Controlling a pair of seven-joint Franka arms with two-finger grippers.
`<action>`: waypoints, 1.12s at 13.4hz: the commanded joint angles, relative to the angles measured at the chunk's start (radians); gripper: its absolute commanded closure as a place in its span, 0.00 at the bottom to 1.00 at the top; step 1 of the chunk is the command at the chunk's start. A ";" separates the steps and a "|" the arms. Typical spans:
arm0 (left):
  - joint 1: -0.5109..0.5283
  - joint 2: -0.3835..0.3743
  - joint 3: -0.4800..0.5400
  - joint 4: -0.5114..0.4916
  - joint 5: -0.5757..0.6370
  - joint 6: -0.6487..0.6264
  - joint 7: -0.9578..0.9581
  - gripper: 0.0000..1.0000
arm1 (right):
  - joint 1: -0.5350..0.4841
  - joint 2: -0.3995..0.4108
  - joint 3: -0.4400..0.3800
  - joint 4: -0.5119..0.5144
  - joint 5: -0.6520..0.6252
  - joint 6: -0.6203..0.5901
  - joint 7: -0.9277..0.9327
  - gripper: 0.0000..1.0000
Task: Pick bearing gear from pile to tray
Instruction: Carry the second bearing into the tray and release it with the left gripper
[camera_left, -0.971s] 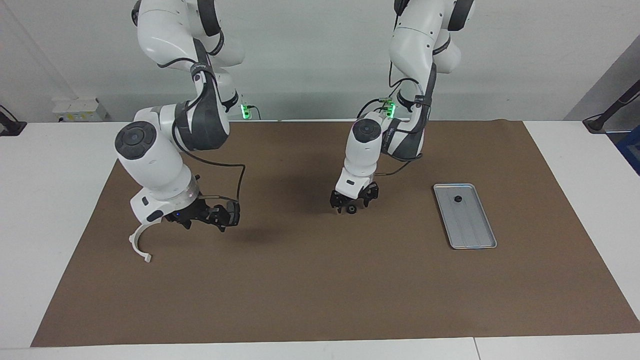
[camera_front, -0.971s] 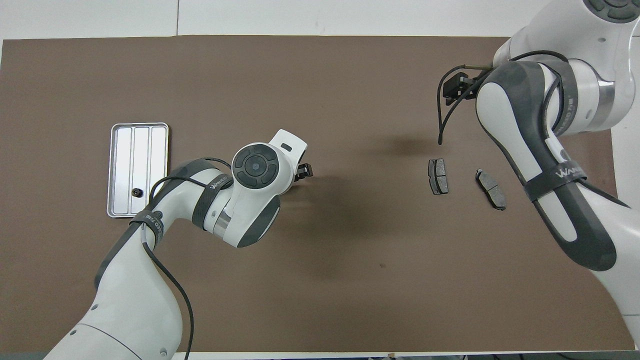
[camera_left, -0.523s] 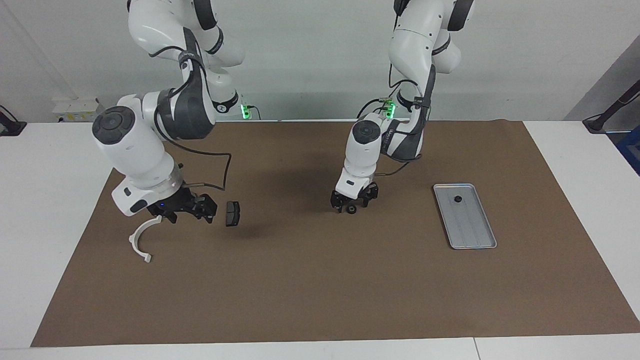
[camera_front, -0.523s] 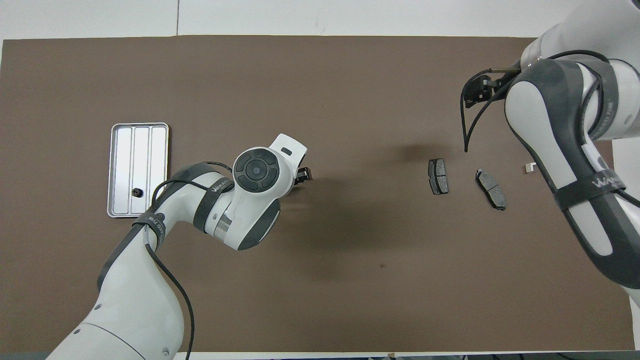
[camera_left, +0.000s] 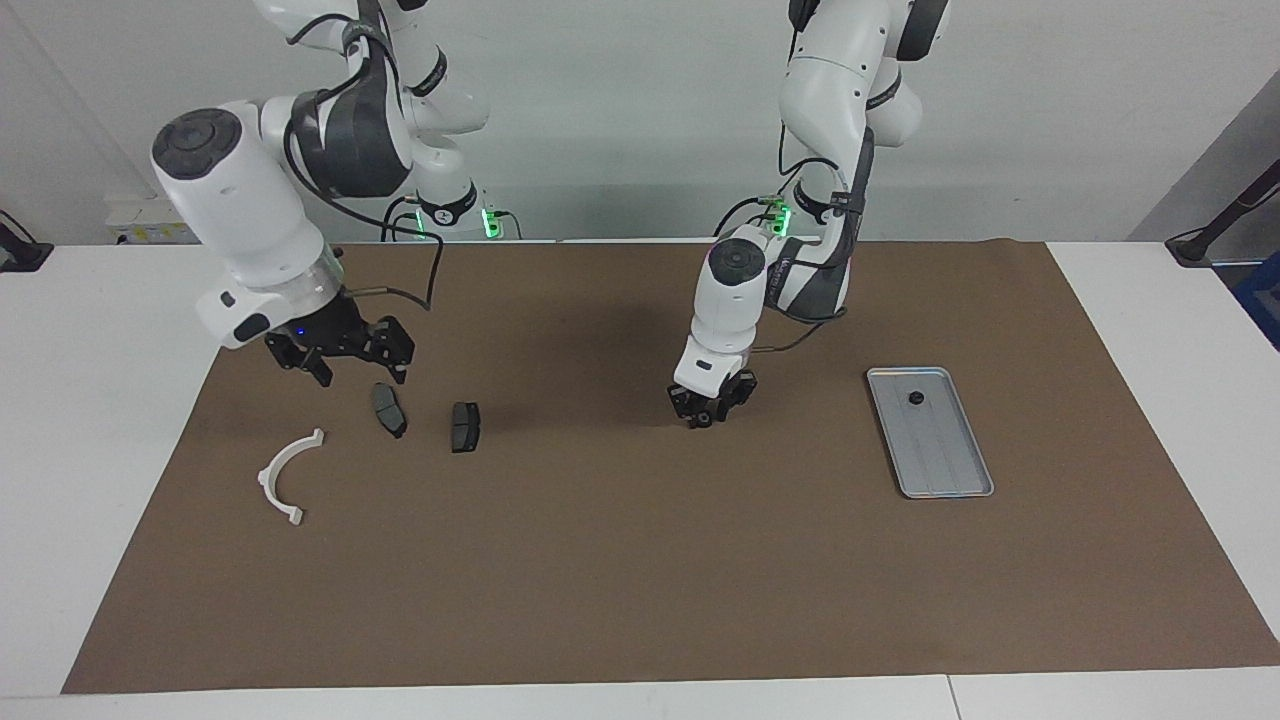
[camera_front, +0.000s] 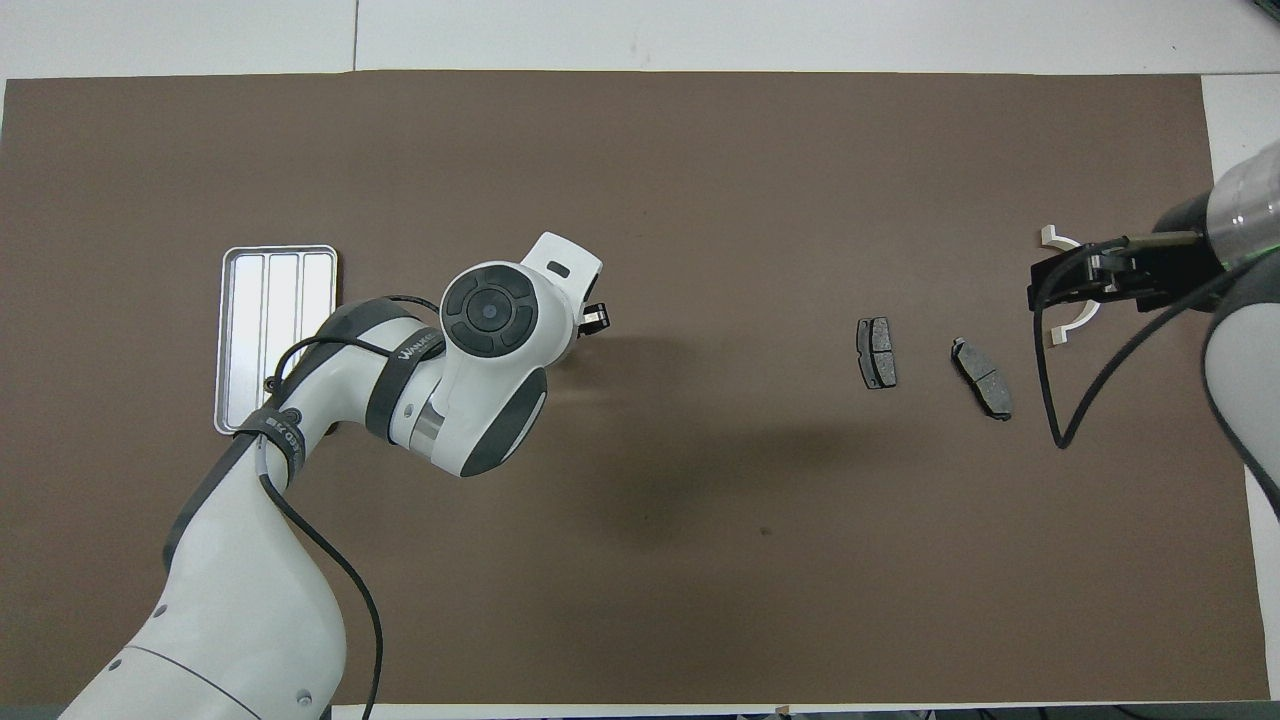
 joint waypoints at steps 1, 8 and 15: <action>0.108 -0.051 -0.004 0.101 0.011 -0.199 0.140 1.00 | -0.022 -0.068 0.009 -0.051 -0.006 -0.034 -0.082 0.00; 0.515 -0.254 -0.004 -0.094 -0.027 -0.182 0.834 1.00 | -0.020 -0.118 0.020 -0.045 -0.095 -0.054 -0.164 0.00; 0.557 -0.159 -0.004 -0.241 -0.027 0.130 0.902 1.00 | -0.019 -0.112 0.020 -0.021 -0.081 -0.050 -0.159 0.00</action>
